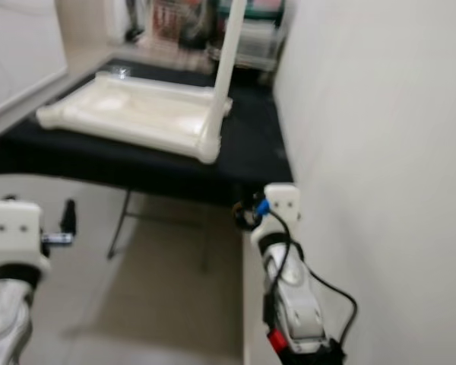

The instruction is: Building children table

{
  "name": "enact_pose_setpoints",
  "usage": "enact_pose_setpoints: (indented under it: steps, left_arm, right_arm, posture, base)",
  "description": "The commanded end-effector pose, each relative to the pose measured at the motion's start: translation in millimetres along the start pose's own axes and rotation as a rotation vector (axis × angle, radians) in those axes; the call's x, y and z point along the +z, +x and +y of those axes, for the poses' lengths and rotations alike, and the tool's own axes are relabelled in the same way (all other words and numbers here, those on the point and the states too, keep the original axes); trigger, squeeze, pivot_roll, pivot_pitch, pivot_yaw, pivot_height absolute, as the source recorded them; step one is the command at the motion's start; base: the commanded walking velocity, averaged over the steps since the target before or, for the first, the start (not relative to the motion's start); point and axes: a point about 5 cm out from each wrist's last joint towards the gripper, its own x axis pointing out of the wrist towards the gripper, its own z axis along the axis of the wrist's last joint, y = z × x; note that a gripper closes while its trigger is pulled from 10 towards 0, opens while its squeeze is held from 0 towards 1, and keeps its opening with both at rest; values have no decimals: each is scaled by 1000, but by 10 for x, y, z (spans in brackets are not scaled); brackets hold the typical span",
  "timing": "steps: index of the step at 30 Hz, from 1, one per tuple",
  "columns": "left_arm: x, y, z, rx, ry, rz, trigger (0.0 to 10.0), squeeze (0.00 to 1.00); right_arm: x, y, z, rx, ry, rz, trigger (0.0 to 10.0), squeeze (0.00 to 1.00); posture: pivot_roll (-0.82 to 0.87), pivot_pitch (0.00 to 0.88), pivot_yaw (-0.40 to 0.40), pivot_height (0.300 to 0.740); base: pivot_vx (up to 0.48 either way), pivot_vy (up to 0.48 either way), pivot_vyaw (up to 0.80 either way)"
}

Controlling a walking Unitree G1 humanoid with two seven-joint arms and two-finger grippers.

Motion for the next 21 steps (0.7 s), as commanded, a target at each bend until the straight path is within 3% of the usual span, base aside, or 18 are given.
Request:
enact_pose_setpoints:
  steps: [1,17,21]
  left_arm:
    - [-73,-12,21,10,12,39,10000,0]
    - [-21,60,89,45,20,7,10000,0]
    - [-7,79,100,50,22,0,10000,0]
  right_arm:
    - [-32,7,50,18,4,15,10000,0]
    - [-17,21,64,28,2,8,10000,0]
    - [-22,26,84,36,2,11,10000,0]
  posture:
    - [105,46,-140,740]
    - [103,44,-140,740]
    - [104,43,-139,740]
  base:
    - [0,0,0]
    - [0,0,0]
    - [0,0,-797]
